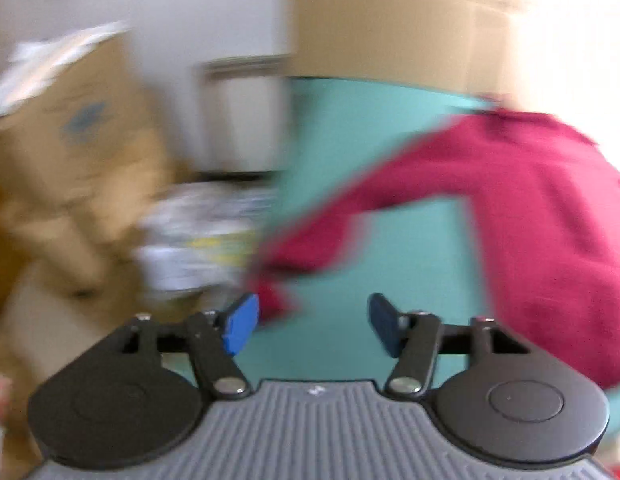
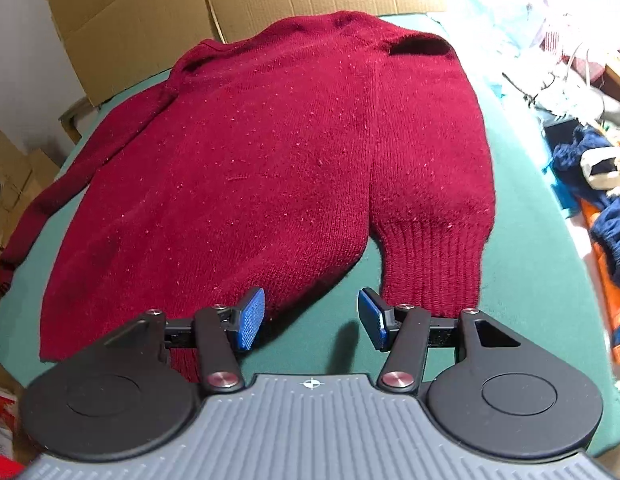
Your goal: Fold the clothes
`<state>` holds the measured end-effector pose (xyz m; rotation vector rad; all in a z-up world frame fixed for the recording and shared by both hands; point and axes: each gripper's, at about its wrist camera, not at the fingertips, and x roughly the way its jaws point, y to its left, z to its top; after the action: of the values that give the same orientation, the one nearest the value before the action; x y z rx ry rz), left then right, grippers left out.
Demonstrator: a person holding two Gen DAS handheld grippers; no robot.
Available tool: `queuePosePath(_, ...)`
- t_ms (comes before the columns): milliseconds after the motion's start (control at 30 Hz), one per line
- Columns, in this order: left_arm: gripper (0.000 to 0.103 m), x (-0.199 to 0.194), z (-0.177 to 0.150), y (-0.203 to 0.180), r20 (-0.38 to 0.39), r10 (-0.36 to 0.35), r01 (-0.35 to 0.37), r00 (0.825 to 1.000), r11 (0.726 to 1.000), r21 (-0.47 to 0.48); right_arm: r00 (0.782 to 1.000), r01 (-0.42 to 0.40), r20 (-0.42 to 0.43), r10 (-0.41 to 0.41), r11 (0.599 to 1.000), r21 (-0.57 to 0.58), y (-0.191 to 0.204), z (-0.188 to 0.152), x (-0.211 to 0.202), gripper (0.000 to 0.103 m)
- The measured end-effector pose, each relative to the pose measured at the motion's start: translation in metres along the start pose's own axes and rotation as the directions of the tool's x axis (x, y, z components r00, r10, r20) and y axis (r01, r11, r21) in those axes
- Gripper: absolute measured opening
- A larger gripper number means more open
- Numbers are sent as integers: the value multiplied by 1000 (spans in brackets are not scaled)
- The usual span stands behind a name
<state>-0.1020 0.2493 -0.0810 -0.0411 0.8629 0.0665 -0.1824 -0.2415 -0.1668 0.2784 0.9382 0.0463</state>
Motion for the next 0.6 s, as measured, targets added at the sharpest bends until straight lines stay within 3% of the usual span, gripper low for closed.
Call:
queuePosePath(33, 91, 2, -6, -20, -10, -59, 59, 998, 998, 27, 1000, -4, -4, 4, 1000, 0, 1, 0, 3, 55)
queuePosePath(67, 88, 8, -12, -38, -31, -103, 104, 994, 994, 45, 1000, -8, -4, 8, 1000, -8, 2, -1, 5, 55)
queuePosePath(133, 72, 31, -24, -67, -98, -148, 154, 984, 986, 58, 1000, -8, 8, 9, 999, -53, 9, -1, 8, 55)
queuePosePath(167, 70, 41, -29, -79, -130, -167, 176, 977, 983, 61, 1000, -7, 19, 8, 997, -77, 12, -1, 9, 55)
queuePosePath(233, 68, 56, -35, -93, -159, -171, 182, 972, 982, 59, 999, -12, 45, 16, 996, -91, 16, -1, 14, 57)
queuePosePath(333, 75, 64, -35, -106, -140, -143, 155, 980, 985, 78, 996, -38, 82, 44, 997, -73, 18, 2, 21, 59)
queuePosePath(367, 73, 66, -33, -110, -137, -144, 157, 980, 984, 85, 994, -48, 94, 54, 997, -66, 19, 3, 23, 55)
queuePosePath(400, 60, 66, -31, -116, -133, -156, 170, 979, 981, 94, 992, -66, 100, 72, 996, -57, 19, 4, 25, 31)
queuePosePath(433, 25, 66, -29, -121, -129, -168, 182, 977, 978, 103, 991, -93, 94, 97, 995, -46, 18, 5, 26, 10)
queuePosePath(467, 6, 66, -26, -124, -132, -182, 195, 974, 976, 98, 989, -111, 90, 114, 993, -35, 18, 7, 26, 10)
queuePosePath(600, 3, 60, -18, -123, -137, -205, 214, 969, 976, 50, 982, -153, 102, 156, 987, -41, 14, 11, 4, 9)
